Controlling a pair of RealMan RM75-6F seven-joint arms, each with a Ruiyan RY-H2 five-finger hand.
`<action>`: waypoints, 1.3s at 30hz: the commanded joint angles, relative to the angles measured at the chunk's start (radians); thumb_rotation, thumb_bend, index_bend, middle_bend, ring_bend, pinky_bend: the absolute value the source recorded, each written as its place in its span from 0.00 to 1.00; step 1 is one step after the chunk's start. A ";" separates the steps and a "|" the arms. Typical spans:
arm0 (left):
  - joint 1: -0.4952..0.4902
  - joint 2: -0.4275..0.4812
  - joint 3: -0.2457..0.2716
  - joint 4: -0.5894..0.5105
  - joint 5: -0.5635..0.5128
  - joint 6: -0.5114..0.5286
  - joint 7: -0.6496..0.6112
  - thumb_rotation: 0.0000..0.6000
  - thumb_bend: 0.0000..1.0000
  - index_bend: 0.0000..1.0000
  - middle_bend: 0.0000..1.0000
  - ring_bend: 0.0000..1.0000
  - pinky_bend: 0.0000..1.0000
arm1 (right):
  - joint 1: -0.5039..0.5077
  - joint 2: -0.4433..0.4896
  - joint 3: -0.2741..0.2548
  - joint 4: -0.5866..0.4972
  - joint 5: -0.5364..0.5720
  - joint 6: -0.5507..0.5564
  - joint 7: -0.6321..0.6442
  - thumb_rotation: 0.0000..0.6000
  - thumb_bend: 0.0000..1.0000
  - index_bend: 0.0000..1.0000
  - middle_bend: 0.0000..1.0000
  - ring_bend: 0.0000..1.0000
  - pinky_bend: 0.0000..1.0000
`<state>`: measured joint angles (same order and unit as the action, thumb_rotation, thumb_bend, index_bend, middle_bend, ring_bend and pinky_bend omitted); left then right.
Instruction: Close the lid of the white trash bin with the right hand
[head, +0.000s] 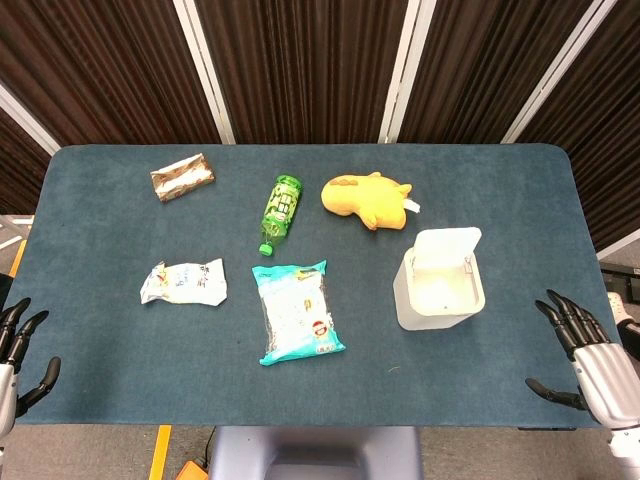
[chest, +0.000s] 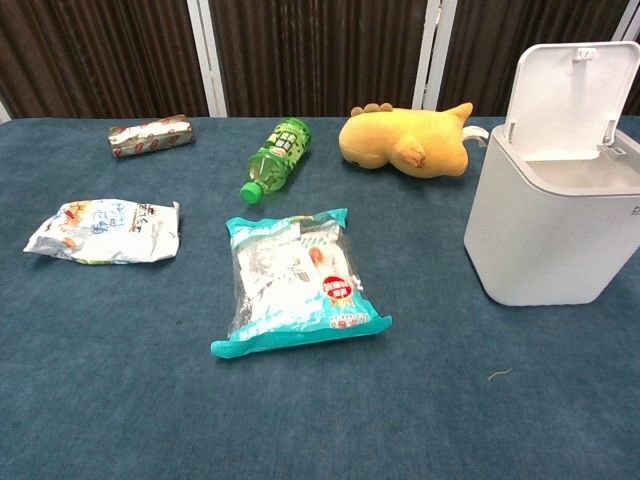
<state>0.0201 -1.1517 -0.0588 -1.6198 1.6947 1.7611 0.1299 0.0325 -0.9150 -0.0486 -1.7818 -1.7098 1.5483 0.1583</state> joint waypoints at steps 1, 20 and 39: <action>0.002 0.002 0.001 -0.003 -0.001 0.001 0.000 1.00 0.37 0.21 0.09 0.13 0.34 | 0.002 0.003 -0.003 -0.002 0.001 -0.008 -0.004 1.00 0.11 0.00 0.00 0.00 0.22; 0.010 0.019 0.014 -0.011 0.025 0.020 -0.029 1.00 0.37 0.22 0.11 0.14 0.34 | 0.102 0.102 0.066 -0.259 0.159 -0.183 -0.238 1.00 0.77 0.00 0.67 0.78 0.74; 0.008 0.037 0.021 -0.018 0.015 0.000 -0.049 1.00 0.37 0.22 0.11 0.14 0.34 | 0.479 -0.098 0.318 -0.414 0.864 -0.316 -0.780 1.00 0.86 0.00 0.69 0.86 0.84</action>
<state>0.0280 -1.1153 -0.0390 -1.6371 1.7089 1.7622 0.0808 0.4500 -0.9647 0.2295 -2.1889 -0.9177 1.2335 -0.5562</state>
